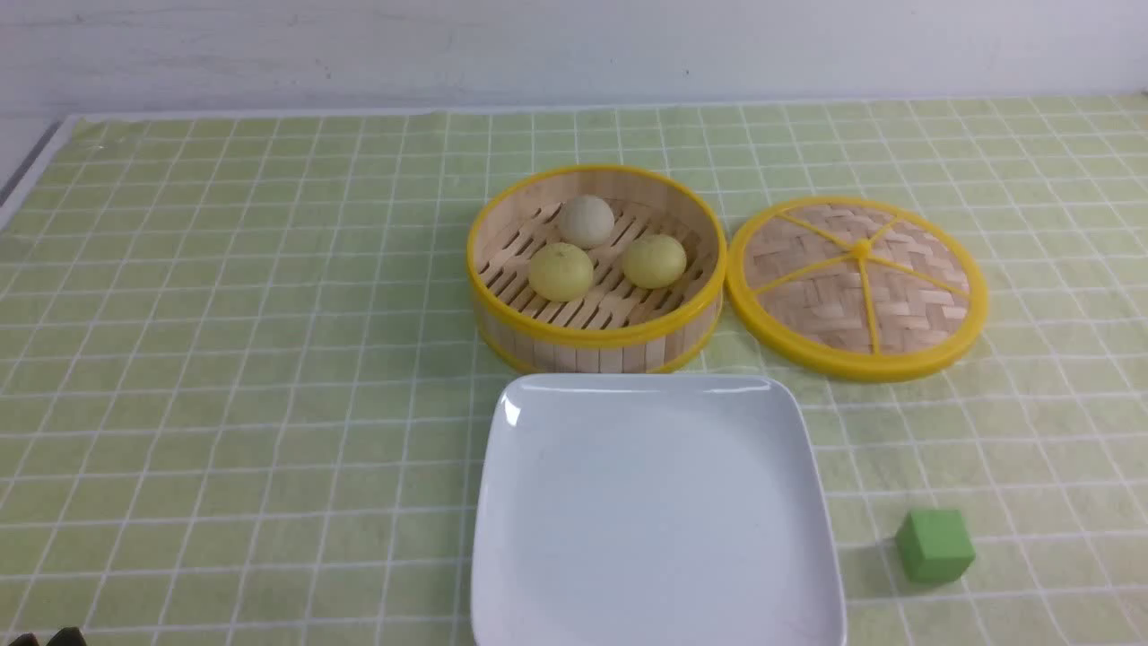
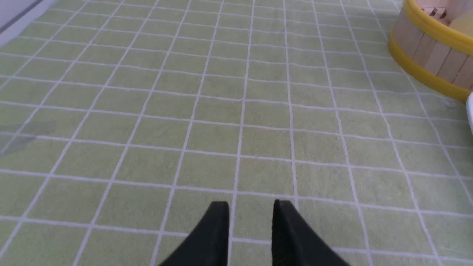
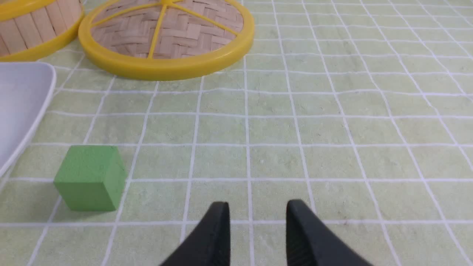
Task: Put the steamed buns into the plate on the green tablecloth.
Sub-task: 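Reach toward a bun in the bamboo steamer with the right gripper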
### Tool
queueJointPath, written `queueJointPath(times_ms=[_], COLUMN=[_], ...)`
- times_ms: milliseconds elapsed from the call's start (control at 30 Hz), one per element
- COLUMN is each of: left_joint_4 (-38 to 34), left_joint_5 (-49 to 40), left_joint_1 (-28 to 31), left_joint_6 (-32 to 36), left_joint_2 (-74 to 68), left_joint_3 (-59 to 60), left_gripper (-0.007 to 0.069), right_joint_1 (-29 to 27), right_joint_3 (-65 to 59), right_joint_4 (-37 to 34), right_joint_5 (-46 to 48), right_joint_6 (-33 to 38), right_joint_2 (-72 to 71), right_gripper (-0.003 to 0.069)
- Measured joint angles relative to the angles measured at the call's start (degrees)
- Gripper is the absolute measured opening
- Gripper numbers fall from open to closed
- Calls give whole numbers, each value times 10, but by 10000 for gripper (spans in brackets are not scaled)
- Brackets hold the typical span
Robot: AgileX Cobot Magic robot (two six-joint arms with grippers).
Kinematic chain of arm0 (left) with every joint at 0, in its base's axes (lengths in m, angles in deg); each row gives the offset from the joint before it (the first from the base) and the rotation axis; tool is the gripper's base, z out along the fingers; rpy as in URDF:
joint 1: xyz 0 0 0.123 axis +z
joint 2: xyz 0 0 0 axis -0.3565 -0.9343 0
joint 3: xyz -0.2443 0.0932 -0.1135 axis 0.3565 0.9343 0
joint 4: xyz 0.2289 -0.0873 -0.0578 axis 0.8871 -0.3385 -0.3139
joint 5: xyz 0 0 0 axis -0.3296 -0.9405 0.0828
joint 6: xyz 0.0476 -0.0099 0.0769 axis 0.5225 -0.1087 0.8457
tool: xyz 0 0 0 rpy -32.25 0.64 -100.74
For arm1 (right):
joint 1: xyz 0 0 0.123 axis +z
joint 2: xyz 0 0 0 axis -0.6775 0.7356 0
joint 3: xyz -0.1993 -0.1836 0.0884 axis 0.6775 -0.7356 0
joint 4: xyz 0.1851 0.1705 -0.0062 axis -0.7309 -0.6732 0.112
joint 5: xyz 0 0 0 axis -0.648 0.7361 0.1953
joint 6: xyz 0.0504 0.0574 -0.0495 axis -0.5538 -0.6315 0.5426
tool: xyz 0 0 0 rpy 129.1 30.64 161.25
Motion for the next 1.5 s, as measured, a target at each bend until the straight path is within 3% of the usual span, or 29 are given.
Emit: queueJointPath(times_ms=[1500], left_joint_4=[-2], left_joint_5=[0], left_joint_1=[0], left_joint_6=[-2], left_joint_2=[0], left_joint_3=[0], left_gripper=[237], right_joint_1=[0], right_joint_3=[0], right_joint_4=[1], right_joint_5=[-1], right_joint_6=[0], right_joint_2=[0], right_gripper=[240])
